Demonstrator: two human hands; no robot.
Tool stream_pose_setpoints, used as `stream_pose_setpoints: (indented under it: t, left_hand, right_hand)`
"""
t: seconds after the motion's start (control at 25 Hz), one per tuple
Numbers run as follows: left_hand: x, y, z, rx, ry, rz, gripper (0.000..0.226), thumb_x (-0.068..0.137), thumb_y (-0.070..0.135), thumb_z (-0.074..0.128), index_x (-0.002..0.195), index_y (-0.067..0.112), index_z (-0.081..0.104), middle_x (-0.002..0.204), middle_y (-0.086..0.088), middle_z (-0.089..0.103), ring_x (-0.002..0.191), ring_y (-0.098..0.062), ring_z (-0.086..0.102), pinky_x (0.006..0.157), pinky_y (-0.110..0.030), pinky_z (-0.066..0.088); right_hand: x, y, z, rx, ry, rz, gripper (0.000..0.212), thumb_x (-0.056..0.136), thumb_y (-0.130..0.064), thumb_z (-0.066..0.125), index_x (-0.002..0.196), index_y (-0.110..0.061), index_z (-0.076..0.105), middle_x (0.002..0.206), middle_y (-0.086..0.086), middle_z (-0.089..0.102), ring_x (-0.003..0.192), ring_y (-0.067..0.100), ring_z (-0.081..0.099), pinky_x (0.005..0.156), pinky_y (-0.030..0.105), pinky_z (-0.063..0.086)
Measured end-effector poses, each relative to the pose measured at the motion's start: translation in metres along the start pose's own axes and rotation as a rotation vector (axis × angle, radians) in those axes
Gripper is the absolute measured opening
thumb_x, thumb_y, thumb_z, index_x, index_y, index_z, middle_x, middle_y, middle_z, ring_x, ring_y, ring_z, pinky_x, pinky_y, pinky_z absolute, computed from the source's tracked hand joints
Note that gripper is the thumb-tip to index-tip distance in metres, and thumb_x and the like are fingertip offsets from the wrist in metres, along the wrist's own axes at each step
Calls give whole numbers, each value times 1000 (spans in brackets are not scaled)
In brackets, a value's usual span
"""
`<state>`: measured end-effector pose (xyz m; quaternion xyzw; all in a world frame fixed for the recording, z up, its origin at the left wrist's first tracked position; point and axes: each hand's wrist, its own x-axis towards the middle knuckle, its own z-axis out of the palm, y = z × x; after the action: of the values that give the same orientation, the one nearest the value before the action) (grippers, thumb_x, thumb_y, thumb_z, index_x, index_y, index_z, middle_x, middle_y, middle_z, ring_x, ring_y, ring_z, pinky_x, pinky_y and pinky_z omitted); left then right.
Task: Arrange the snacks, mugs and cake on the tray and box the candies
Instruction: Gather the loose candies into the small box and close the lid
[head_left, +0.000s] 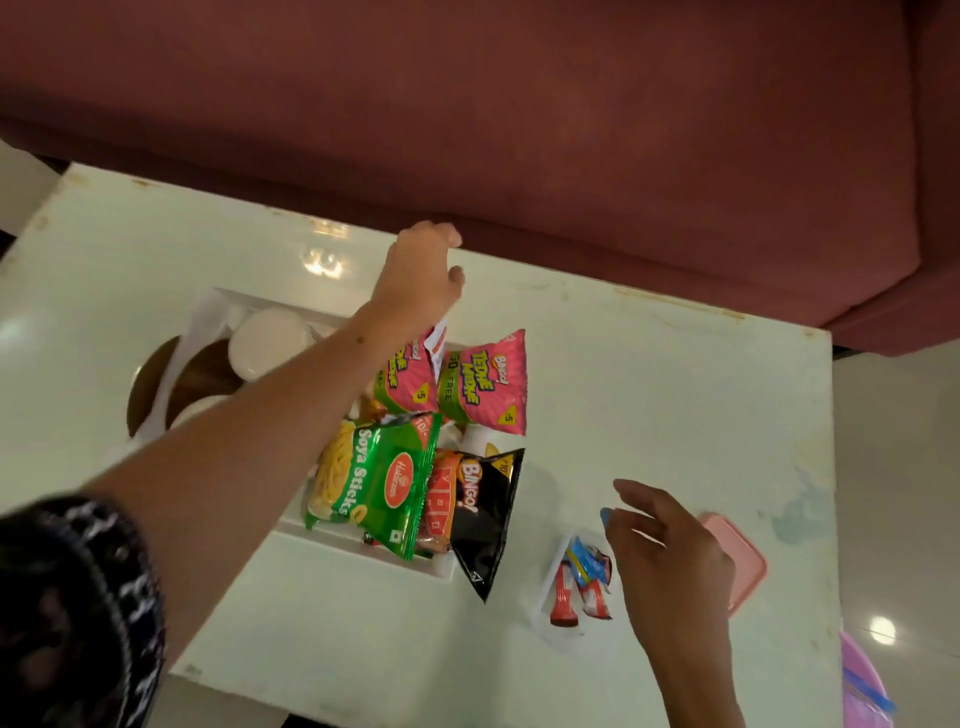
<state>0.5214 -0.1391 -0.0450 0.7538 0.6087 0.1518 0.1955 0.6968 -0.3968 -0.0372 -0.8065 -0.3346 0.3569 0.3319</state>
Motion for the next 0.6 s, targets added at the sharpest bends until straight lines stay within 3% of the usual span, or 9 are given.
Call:
stream_pose_setpoints:
  t: [0.12,0.2,0.32,0.44,0.52,0.6]
  left_hand:
    - [31,-38,24,241,-220,-41,43,83,3,55,126,2,50,129,-22,52,119,-35,49,101,-40,42]
    - [38,-52,35,306,-269,-69,40,83,-1,54,123,-1,52,128,-23,52,119,-36,48,101,-41,42]
    - [43,-64,41,364,-245,-101,29,81,-2,53,109,-6,59,117,-25,61,112,-38,53,98,-42,44]
    - [38,-70,42,315,-184,-191,24,78,-3,56,100,-7,63,110,-24,64,107,-39,55,94,-43,46]
    - [31,-63,35,214,-128,-251,23,76,-1,59,98,-6,65,108,-22,66,105,-37,57,91,-40,47]
    - [17,-37,18,-57,24,-323,21,74,2,60,92,-2,68,98,-21,69,94,-32,65,85,-36,52]
  right_hand:
    - [-3,5,5,36,3,7,24,82,-3,66,94,-23,69,83,-17,66,72,-26,56,57,-7,39]
    - [-7,10,7,69,8,42,28,80,-3,67,91,-29,68,83,-18,67,71,-22,59,56,-5,41]
    - [-14,19,8,107,17,80,32,80,-1,68,87,-33,66,85,-18,68,73,-19,61,57,-4,42]
    - [-18,24,8,108,30,107,25,82,-1,65,94,-23,70,89,-16,69,74,-19,61,58,-2,45]
    - [-18,25,7,113,22,114,24,84,-1,62,97,-20,69,90,-13,69,75,-19,61,58,-1,46]
    - [-17,26,3,133,43,123,23,85,-2,62,97,-20,69,88,-17,67,73,-20,60,53,-3,41]
